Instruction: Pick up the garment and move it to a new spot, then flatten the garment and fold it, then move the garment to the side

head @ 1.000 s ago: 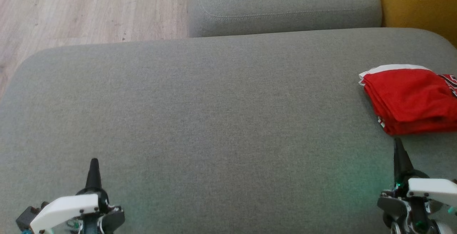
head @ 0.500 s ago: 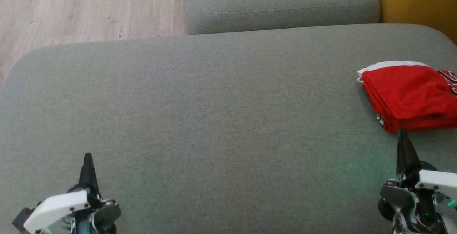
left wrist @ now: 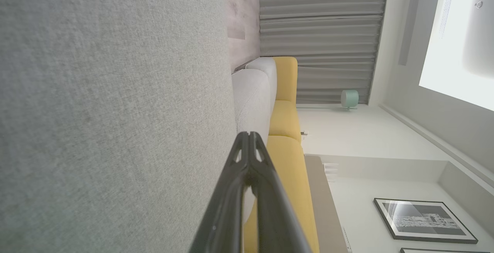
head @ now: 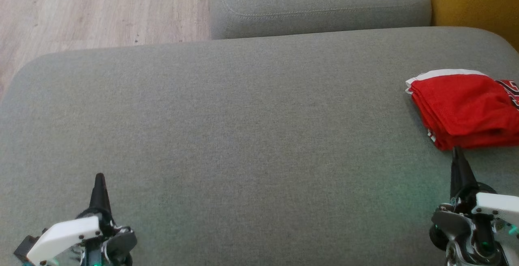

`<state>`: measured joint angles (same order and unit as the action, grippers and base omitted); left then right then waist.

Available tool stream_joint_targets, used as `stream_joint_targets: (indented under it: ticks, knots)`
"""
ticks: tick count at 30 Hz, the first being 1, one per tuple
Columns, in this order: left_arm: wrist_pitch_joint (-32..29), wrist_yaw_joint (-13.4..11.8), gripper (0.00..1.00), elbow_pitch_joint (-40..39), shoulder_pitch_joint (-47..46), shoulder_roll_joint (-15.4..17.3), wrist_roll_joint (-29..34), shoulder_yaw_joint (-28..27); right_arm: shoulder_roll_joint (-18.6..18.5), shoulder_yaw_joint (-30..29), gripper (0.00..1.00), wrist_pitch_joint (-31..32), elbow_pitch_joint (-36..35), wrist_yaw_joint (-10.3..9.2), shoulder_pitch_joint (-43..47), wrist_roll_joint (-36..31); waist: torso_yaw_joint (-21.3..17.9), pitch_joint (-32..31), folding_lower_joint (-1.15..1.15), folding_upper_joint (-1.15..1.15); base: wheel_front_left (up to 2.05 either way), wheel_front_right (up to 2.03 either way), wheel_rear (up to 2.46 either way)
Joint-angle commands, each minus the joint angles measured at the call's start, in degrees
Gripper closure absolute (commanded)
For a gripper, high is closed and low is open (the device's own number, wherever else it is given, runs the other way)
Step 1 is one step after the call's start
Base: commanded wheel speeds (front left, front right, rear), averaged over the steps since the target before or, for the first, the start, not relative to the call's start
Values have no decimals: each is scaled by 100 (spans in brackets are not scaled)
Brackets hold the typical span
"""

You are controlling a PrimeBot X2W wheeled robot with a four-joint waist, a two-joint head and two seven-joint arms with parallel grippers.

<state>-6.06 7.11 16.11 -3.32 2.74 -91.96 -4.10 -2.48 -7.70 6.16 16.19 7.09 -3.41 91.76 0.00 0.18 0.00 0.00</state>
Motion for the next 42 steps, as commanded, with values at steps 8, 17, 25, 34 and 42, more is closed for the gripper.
stream_joint_targets:
  ticks: [8, 17, 25, 34, 42]
  knots:
    - [-34, 37, 100, -205, -287, 26, -29, -231, -40, 118, 100, 33, -216, 40, -278, 40, 0, 0, 0, 0, 0, 0, 0]
    - [-36, 37, 100, -205, -287, 24, -27, -233, -40, 118, 100, 33, -216, 40, -278, 40, 0, 0, 0, 0, 0, 0, 0]
    - [-37, 37, 100, -205, -287, 23, -26, -235, -40, 118, 100, 33, -216, 40, -278, 40, 0, 0, 0, 0, 0, 0, 0]
    - [-39, 37, 100, -205, -287, 22, -24, -237, -40, 118, 100, 33, -216, 40, -278, 41, 0, 0, 0, 0, 0, 0, 0]
    - [-40, 37, 100, -206, -288, 21, -23, -238, -40, 118, 100, 33, -216, 40, -278, 41, 0, 0, 0, 0, 0, 0, 0]
